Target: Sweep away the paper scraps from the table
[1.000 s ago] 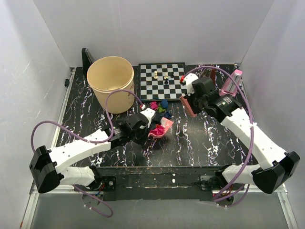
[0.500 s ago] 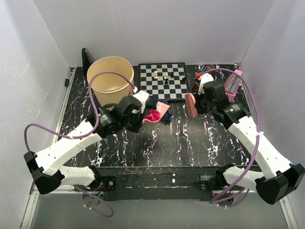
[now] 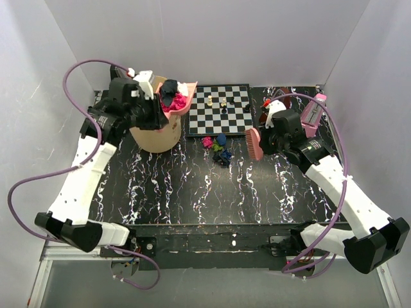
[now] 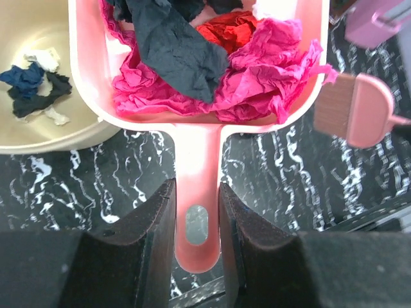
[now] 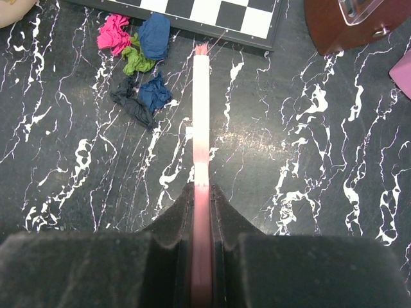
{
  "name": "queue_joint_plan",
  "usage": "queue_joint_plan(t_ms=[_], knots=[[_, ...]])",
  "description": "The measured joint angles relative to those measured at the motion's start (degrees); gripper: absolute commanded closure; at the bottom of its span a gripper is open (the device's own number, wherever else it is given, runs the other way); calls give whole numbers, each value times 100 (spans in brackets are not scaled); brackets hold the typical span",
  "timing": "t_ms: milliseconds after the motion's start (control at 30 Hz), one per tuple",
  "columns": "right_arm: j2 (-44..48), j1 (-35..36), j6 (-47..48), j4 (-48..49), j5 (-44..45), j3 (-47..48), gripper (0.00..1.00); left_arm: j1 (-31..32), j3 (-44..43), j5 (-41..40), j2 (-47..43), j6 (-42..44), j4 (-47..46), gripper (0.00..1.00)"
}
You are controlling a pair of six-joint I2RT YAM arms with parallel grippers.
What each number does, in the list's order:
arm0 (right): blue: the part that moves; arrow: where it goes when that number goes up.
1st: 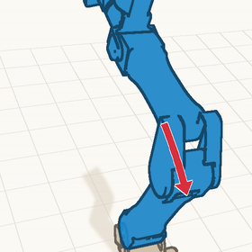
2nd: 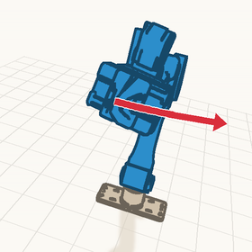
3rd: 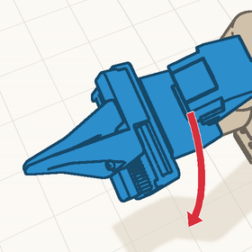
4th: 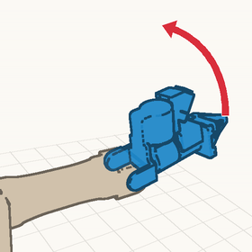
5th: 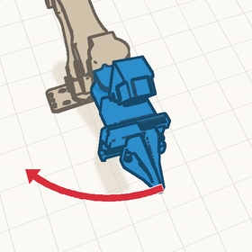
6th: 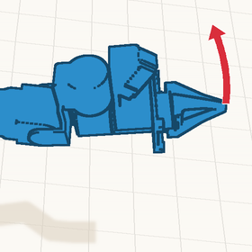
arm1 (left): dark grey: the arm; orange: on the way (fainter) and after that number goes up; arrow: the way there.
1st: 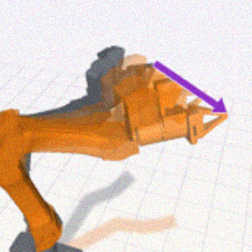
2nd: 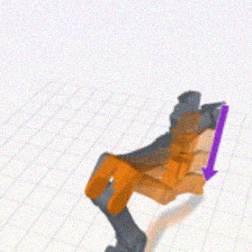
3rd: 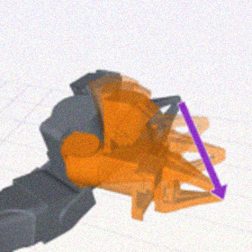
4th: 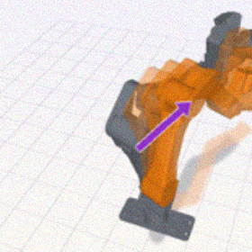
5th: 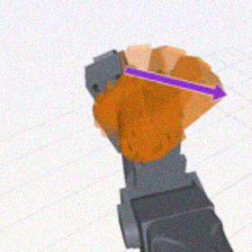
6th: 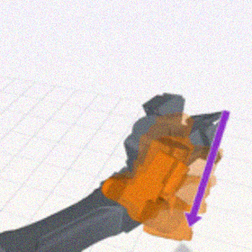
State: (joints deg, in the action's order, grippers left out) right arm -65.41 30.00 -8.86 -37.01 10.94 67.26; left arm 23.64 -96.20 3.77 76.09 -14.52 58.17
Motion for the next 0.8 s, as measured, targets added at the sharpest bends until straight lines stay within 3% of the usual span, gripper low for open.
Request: queue_joint_plan(t_ms=[200, 300, 433, 600, 800], knots=[[0, 0, -22, 0, -109, -63, 99, -1303, 389, 1609, 160, -876, -1029, 100], [4, 0, -42, 2, -192, -63, 99, -2100, 1335, 2712, 33, -1871, -2240, 100], [24, 0, -66, 2, -256, -72, 99, -2894, 2865, 3963, 90, -3851, -4507, 100], [33, 0, -94, 11, -280, -111, 99, -3204, 3971, 4767, 315, -6076, -6942, 100], [31, 0, -142, 0, -354, -146, 99, -3283, 3943, 5117, 133, -6767, -7799, 100]])
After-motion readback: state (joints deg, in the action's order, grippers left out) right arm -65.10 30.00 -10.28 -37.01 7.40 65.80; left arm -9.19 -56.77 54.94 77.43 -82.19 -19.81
